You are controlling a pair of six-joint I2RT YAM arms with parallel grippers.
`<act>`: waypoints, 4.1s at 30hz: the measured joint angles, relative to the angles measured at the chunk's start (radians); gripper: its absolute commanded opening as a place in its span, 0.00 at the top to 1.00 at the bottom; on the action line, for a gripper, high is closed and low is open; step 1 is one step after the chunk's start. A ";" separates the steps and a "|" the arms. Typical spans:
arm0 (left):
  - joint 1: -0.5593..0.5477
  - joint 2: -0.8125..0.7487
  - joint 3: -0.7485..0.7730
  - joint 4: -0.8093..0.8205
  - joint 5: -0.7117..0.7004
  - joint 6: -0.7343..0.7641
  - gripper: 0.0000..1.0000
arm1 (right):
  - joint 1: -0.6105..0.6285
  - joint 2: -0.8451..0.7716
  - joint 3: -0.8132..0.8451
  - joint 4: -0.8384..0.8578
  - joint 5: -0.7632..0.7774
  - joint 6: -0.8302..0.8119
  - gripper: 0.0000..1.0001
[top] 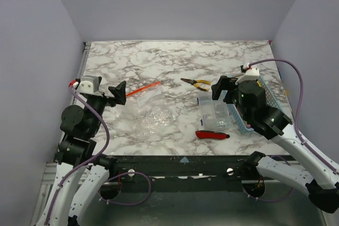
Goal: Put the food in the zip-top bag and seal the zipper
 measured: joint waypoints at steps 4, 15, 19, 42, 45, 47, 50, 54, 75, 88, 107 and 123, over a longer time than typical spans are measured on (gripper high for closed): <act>0.000 0.034 0.017 0.000 0.007 -0.013 0.01 | 0.000 0.017 0.000 -0.001 0.011 0.015 0.00; 0.000 0.287 0.127 -0.112 0.025 -0.043 0.01 | 0.000 0.016 -0.045 0.001 0.026 0.093 0.00; 0.002 0.416 0.190 -0.172 0.071 -0.049 0.01 | 0.000 -0.008 -0.070 0.006 0.002 0.112 0.00; 0.039 1.304 0.679 -0.536 0.251 -0.043 0.01 | 0.000 -0.048 -0.110 0.053 -0.164 0.113 0.00; 0.042 1.390 0.718 -0.575 0.275 -0.035 0.01 | 0.000 -0.048 -0.110 0.052 -0.174 0.113 0.00; 0.042 1.420 0.723 -0.588 0.285 -0.029 0.01 | 0.000 -0.048 -0.110 0.052 -0.177 0.114 0.00; 0.042 1.443 0.723 -0.601 0.288 -0.016 0.01 | 0.000 -0.048 -0.110 0.052 -0.180 0.117 0.00; 0.043 1.455 0.723 -0.601 0.280 -0.002 0.01 | 0.000 -0.048 -0.110 0.052 -0.187 0.119 0.00; 0.083 1.649 0.970 -0.705 0.270 0.026 0.12 | 0.000 -0.054 -0.127 0.043 -0.258 0.157 0.00; 0.084 1.675 1.017 -0.769 0.339 -0.108 0.01 | 0.000 -0.084 -0.127 0.043 -0.259 0.163 0.00; 0.066 1.140 0.219 -0.264 0.502 -0.452 0.03 | 0.223 0.374 -0.147 0.242 -0.441 0.246 0.19; 0.056 0.497 -0.303 0.025 0.603 -0.773 0.01 | 0.363 0.681 -0.229 0.480 -0.335 0.406 0.43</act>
